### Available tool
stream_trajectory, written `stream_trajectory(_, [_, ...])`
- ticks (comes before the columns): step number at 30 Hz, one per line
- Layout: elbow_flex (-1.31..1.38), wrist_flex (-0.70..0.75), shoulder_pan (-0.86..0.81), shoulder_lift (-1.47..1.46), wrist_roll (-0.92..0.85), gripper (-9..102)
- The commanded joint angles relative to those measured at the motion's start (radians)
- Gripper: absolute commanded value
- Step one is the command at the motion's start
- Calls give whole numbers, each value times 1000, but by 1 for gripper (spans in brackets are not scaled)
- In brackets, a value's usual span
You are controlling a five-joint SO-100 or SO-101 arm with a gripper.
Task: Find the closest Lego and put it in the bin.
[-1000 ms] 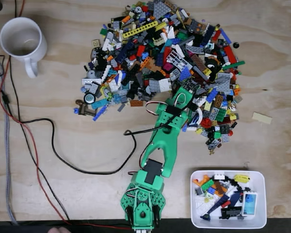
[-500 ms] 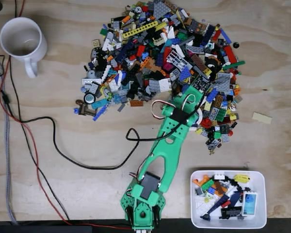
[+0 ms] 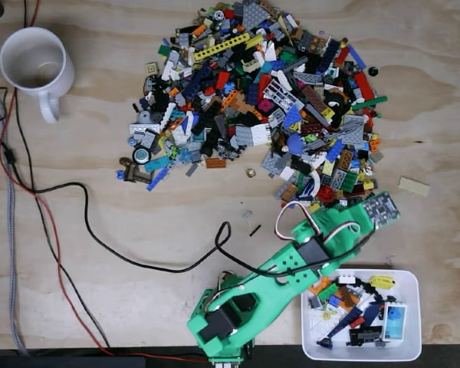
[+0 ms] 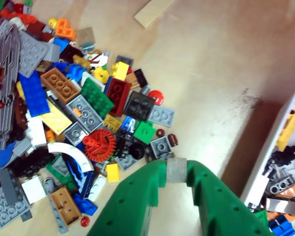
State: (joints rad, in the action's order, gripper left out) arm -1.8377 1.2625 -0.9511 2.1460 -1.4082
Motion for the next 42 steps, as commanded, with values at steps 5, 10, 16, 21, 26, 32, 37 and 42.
stream_trajectory(5, [-124,20,-330,321,-118,4])
stream_trajectory(10, [-262,-60,-218,359,-32,14])
stream_trajectory(16, [-261,-71,138,301,121,23])
stream_trajectory(21, [-276,-14,350,215,137,23])
stream_trajectory(26, [-370,49,471,170,161,22])
stream_trajectory(32, [-443,183,650,175,238,18])
stream_trajectory(37, [-526,146,770,170,272,17])
stream_trajectory(42, [-548,35,821,66,304,17])
